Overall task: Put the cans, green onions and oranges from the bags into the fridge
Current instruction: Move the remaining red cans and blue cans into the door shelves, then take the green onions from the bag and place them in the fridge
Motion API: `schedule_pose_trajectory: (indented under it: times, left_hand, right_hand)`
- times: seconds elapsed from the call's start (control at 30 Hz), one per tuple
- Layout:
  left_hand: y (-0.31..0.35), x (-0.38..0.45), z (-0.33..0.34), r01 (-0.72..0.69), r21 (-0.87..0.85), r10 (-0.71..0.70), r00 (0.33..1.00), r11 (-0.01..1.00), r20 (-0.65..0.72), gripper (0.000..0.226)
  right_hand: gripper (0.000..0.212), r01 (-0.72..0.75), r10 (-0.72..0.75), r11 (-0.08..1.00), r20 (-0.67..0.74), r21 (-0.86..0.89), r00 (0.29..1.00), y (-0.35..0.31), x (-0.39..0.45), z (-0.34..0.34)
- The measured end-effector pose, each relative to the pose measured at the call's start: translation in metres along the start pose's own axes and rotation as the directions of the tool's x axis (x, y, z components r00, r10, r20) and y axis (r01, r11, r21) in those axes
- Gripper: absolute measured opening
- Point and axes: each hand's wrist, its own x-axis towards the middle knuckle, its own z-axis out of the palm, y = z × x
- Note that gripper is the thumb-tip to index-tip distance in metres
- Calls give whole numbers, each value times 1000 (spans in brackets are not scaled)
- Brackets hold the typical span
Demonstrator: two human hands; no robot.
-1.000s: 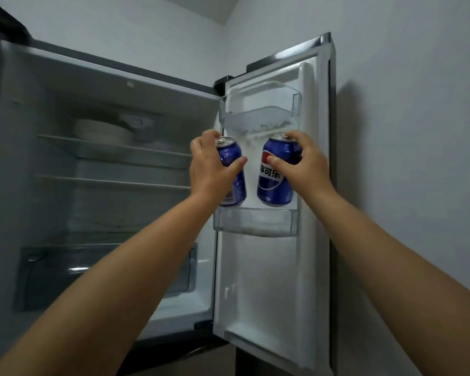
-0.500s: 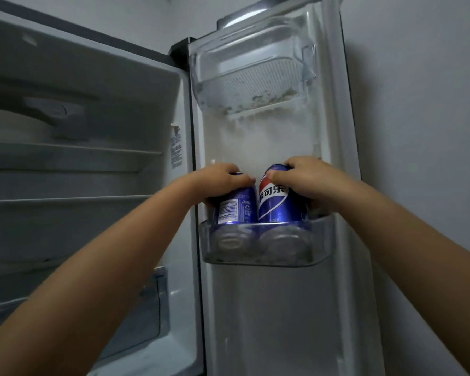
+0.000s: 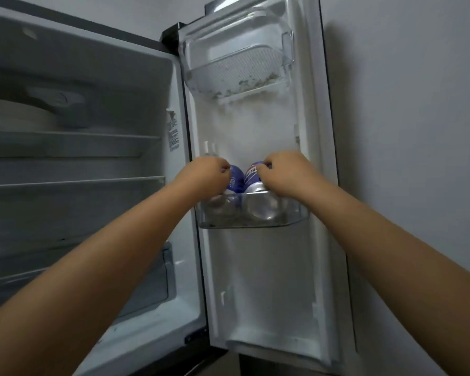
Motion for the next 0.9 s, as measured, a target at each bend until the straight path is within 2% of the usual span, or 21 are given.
schedule_pose_trajectory:
  times: [0.27,0.4,0.6,0.8,0.9]
  left_hand:
    - [33,-137,-24,180,229,-166,983,957,-81,34]
    - [46,-233,-46,321,370,-335,942,872,-27,32]
    - [51,-403,-117,558,503,-636,771,660,-20,28]
    - [81,-623,-210,759,527,-864,496,383,-87,34]
    - [110,-739,-259,805,532,-924,368,264,-100,33]
  right_hand:
    - [29,272,-267,959,-66,82,961,12,-89,-15]
    - [33,371,-393,893,43,255,918,-14,-154,-17]
    - [35,460,-607,714,141,527,782,-103,-280,-38]
    - [33,541,-810,500,144,676,569,-211,-460,-87]
    - [32,514,-874,390,132,764,467,-260,-570,-123]
